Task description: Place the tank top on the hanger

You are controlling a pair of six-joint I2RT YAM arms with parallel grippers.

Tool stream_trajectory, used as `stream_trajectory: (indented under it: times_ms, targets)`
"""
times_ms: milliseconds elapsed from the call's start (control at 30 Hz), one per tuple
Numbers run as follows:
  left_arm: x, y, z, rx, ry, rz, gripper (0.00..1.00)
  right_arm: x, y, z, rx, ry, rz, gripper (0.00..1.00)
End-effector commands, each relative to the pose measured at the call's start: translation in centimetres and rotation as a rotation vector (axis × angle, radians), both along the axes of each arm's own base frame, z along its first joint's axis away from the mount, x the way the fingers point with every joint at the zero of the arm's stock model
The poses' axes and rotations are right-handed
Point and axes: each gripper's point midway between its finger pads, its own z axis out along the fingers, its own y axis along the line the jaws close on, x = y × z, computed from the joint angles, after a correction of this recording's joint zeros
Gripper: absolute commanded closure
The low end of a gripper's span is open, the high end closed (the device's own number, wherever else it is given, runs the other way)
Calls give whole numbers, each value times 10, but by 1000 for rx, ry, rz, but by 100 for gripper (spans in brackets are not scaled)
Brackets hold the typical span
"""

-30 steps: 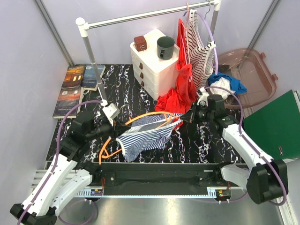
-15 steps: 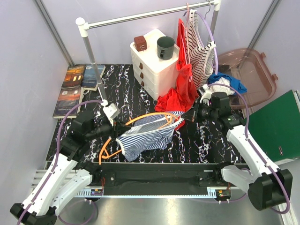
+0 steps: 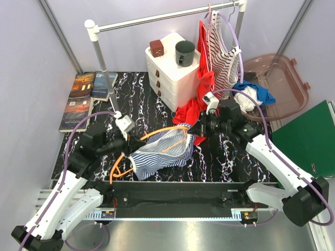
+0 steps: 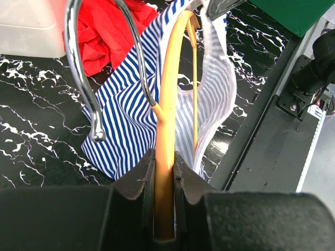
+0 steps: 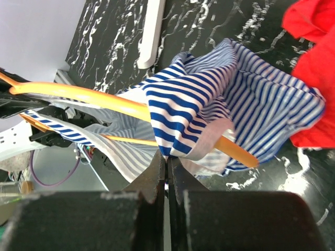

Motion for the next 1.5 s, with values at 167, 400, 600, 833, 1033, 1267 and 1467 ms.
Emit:
stream_trajectory:
  times_ms: [167,400,600,833,1033,1267,1467]
  targets:
    - [5,-3,18,-36,-70,-8,100,2,52,39,32,-118,90,100]
    - [5,-4,18,-37,-65,-13,100,-19,95,50,47,-147,210,100]
    - [8,-2,15,-25,-61,6,100,-40,123,58,52,-189,338,100]
    - [11,-1,13,-16,-54,18,100,-54,124,52,6,-220,415,83]
    - [11,-1,12,-14,-52,16,100,-62,107,47,-47,-233,430,32]
    - [10,-2,12,-14,-58,8,100,-77,83,63,-75,-308,472,18]
    - [2,-7,12,-16,-65,-54,100,-89,66,74,-118,-384,556,17]
